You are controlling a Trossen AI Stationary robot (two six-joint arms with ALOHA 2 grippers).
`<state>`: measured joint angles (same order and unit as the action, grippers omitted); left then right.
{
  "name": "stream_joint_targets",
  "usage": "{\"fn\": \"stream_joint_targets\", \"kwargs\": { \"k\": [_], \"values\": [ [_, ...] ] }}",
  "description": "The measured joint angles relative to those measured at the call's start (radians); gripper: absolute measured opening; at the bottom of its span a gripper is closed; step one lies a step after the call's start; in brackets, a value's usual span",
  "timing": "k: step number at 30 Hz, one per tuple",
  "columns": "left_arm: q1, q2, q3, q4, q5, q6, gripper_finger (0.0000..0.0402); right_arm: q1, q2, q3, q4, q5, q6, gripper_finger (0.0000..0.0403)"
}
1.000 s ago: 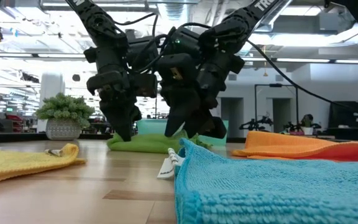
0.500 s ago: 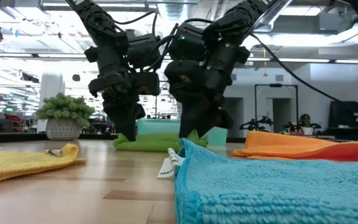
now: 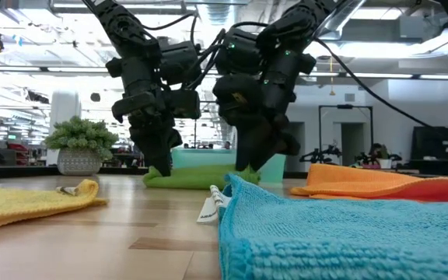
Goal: Roll microfiber towels into tight, uniform cylinder then place into a basket
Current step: Roll the green towel
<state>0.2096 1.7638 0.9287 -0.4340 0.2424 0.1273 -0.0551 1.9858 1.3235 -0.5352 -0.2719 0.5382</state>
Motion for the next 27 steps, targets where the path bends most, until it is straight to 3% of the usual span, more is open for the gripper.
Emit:
{"fn": "stream_joint_targets", "kwargs": {
  "k": [18, 22, 27],
  "values": [
    [0.003, 0.000, -0.003, -0.024, 0.009, -0.032, 0.0000, -0.050, -0.062, 0.009, -0.104, 0.045, -0.068, 0.0120],
    [0.002, 0.000, -0.002, -0.024, 0.004, -0.032, 0.0000, -0.050, -0.074, 0.005, -0.129, 0.107, -0.080, 0.0117],
    [0.002, 0.000, -0.002, -0.024, 0.004, -0.033, 0.0000, -0.051, -0.134, 0.004, -0.144, 0.122, -0.169, 0.0116]
  ]
}}
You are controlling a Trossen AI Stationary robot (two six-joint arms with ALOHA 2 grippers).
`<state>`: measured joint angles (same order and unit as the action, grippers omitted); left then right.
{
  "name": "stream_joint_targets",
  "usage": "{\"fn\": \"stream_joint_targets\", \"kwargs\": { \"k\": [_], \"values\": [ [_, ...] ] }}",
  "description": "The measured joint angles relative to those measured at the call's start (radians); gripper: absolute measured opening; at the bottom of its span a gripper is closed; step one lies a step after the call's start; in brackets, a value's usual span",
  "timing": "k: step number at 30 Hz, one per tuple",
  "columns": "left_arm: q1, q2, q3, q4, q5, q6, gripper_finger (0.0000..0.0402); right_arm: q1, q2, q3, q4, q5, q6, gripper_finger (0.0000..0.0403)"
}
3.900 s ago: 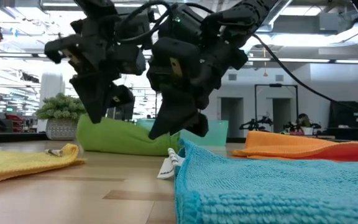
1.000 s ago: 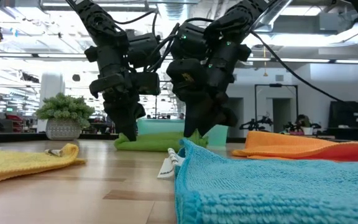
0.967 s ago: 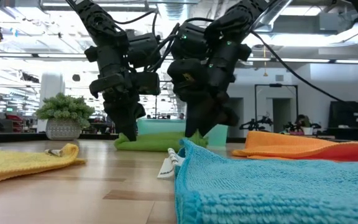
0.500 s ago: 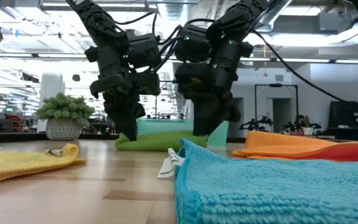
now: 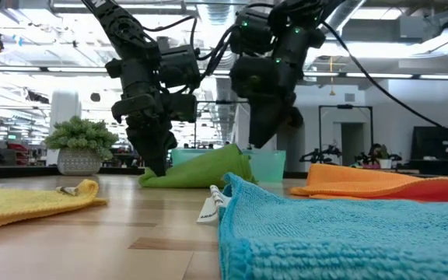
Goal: Roll microfiber towels into tight, uniform cylinder then place into a basket
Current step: Roll the green towel
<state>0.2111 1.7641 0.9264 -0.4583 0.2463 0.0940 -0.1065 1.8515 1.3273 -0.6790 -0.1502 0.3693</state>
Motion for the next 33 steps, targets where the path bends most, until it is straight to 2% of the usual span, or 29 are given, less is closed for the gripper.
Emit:
{"fn": "stream_joint_targets", "kwargs": {
  "k": [5, 10, 12, 17, 26, 29, 33],
  "values": [
    [-0.001, 0.000, 0.000, 0.000, 0.000, -0.006, 0.0000, 0.033, -0.051, -0.001, 0.086, -0.003, -0.143, 0.0116],
    [0.000, 0.000, 0.000, 0.002, 0.001, -0.007, 0.0000, 0.099, -0.036, -0.035, 0.257, -0.006, -0.234, 0.0116],
    [0.000, 0.000, 0.000, 0.002, 0.001, -0.007, 0.0000, 0.120, -0.013, -0.044, 0.273, -0.003, -0.262, 0.0116],
    [0.000, 0.000, 0.000, 0.002, 0.002, -0.007, 0.0000, 0.146, 0.061, -0.045, 0.346, 0.057, -0.259, 0.0101],
    [0.000, 0.000, 0.000, 0.002, 0.006, -0.009, 0.0000, 0.128, 0.087, -0.045, 0.335, 0.186, -0.180, 0.0023],
    [0.000, 0.000, -0.001, 0.003, 0.009, -0.011, 0.0000, 0.110, 0.100, -0.044, 0.347, 0.159, -0.160, 0.0007],
    [0.000, 0.000, -0.001, 0.005, 0.013, -0.012, 0.0000, 0.115, 0.148, -0.042, 0.366, 0.136, -0.158, 0.0012]
  ]
}}
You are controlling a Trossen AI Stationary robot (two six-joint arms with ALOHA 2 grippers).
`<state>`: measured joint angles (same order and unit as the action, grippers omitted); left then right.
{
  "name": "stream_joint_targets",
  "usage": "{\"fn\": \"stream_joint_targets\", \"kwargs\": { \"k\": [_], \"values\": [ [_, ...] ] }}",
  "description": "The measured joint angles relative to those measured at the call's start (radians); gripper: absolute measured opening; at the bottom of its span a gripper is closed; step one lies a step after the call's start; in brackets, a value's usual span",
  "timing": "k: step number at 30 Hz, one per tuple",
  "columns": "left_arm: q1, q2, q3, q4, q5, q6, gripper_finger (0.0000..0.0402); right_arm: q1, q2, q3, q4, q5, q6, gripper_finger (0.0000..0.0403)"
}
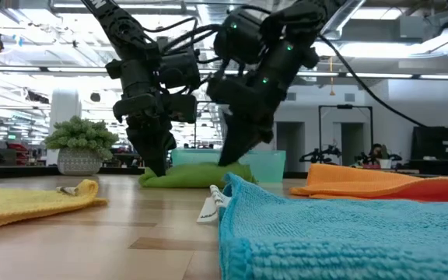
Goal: Roll microfiber towels into tight, uniform cylinder then place into a basket
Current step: Roll the green towel
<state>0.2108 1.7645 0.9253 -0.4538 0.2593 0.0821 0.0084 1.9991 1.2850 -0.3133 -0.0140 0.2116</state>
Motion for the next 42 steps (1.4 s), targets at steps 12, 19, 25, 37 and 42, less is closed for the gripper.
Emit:
{"fn": "stream_joint_targets", "kwargs": {
  "k": [12, 19, 25, 37, 42],
  "values": [
    [-0.001, 0.000, 0.000, 0.002, -0.005, 0.010, 0.0001, 0.006, 0.059, 0.004, -0.006, -0.035, 0.122, 0.0010],
    [-0.001, 0.000, 0.000, 0.006, -0.008, 0.040, 0.0051, -0.009, 0.063, 0.002, 0.004, -0.052, 0.133, 0.0017],
    [0.002, 0.001, 0.017, -0.023, 0.006, 0.047, 0.0105, -0.019, 0.064, 0.001, 0.012, -0.116, 0.141, 0.0010],
    [0.024, -0.092, 0.080, -0.203, -0.070, 0.188, 0.0121, -0.019, 0.064, 0.000, 0.019, -0.129, 0.156, 0.0007],
    [0.039, -0.134, 0.081, -0.221, -0.068, 0.205, 0.0121, -0.017, 0.065, 0.000, 0.019, -0.138, 0.174, 0.0010]
  ]
}}
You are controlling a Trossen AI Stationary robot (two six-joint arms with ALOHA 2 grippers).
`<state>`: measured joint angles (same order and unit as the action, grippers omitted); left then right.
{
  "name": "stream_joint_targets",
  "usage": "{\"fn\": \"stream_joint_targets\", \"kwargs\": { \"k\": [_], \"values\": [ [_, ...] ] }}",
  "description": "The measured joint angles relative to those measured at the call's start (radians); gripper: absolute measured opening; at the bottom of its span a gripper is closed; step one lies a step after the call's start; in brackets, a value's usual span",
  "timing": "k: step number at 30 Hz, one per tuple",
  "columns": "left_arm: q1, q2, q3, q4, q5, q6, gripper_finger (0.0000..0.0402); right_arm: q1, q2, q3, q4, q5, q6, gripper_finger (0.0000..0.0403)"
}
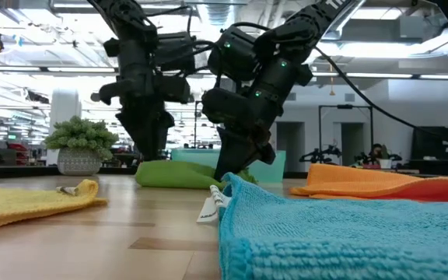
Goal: Roll microfiber towels into tight, uniform cylinder then place into a basket
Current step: Roll the green towel
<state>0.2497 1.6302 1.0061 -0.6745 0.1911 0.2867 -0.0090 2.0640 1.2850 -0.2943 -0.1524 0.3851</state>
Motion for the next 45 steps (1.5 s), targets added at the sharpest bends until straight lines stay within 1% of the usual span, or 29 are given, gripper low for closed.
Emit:
{"fn": "stream_joint_targets", "kwargs": {
  "k": [6, 9, 12, 15, 21, 24, 28, 33, 37, 41, 45],
  "values": [
    [-0.001, -0.041, 0.001, -0.067, 0.083, 0.046, 0.0121, 0.000, 0.000, 0.000, 0.000, -0.002, 0.001, 0.0009],
    [-0.001, -0.074, -0.034, -0.065, 0.085, 0.049, 0.0121, 0.000, 0.000, 0.000, 0.000, -0.004, 0.001, 0.0008],
    [-0.001, -0.101, -0.081, -0.026, 0.090, 0.027, 0.0121, 0.000, 0.000, 0.000, -0.001, -0.004, 0.001, 0.0008],
    [-0.005, -0.123, -0.114, 0.037, 0.117, -0.021, 0.0121, 0.000, 0.000, 0.000, -0.002, -0.005, 0.001, 0.0009],
    [-0.025, -0.124, -0.119, 0.093, 0.113, -0.103, 0.0121, 0.000, 0.000, -0.001, -0.002, -0.007, 0.001, 0.0010],
    [-0.038, -0.124, -0.119, 0.116, 0.073, -0.129, 0.0121, 0.000, 0.000, -0.001, -0.003, -0.007, 0.001, 0.0010],
    [-0.067, -0.124, -0.119, 0.113, -0.001, -0.112, 0.0121, 0.000, 0.000, -0.001, -0.003, -0.007, 0.005, 0.0010],
    [-0.141, -0.124, -0.122, 0.126, -0.091, -0.088, 0.0121, 0.000, 0.000, -0.001, -0.002, -0.028, 0.011, 0.0010],
    [-0.205, -0.125, -0.186, 0.244, -0.154, -0.074, 0.0121, 0.001, 0.001, -0.001, -0.002, -0.052, 0.006, 0.0010],
    [-0.242, -0.125, -0.266, 0.345, -0.193, -0.148, 0.0121, 0.001, 0.001, -0.001, -0.002, -0.053, 0.003, 0.0008],
    [-0.288, -0.125, -0.278, 0.406, -0.224, -0.152, 0.0121, 0.002, 0.001, -0.001, -0.002, -0.052, 0.001, 0.0007]
  ]
}}
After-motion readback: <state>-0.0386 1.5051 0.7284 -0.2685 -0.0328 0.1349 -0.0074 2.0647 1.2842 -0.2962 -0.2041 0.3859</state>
